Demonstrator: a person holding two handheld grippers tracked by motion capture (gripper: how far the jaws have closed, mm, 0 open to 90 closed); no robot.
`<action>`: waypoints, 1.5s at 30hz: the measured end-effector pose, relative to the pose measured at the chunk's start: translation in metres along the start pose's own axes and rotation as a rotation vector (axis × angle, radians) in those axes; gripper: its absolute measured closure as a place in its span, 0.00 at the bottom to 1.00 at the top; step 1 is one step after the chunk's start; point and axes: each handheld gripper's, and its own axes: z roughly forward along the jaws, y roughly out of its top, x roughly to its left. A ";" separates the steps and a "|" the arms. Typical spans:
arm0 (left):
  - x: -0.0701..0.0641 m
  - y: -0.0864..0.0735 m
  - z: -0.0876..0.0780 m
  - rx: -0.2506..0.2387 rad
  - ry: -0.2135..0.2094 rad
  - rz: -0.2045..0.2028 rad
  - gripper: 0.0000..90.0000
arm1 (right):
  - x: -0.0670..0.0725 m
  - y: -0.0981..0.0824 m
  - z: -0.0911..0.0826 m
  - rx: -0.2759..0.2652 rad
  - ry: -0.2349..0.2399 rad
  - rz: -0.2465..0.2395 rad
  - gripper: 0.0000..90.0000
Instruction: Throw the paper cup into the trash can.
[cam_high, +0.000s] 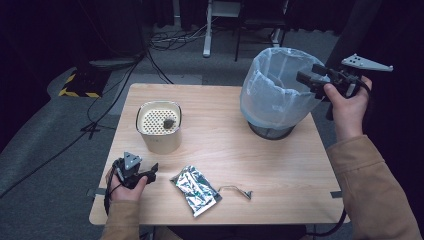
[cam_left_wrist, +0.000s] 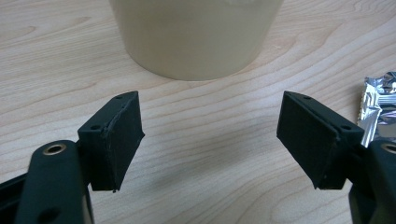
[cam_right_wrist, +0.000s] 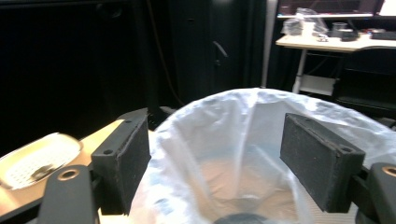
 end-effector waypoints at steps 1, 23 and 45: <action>0.000 0.000 0.000 -0.003 0.005 -0.001 0.25 | 0.004 -0.001 -0.001 0.004 0.008 -0.005 0.28; 0.008 -0.008 -0.005 0.039 0.032 -0.006 0.25 | 0.120 -0.059 0.021 0.200 0.206 -0.141 0.29; 0.013 -0.014 0.005 0.119 0.045 0.021 0.23 | 0.196 -0.169 0.080 0.480 0.381 -0.128 0.22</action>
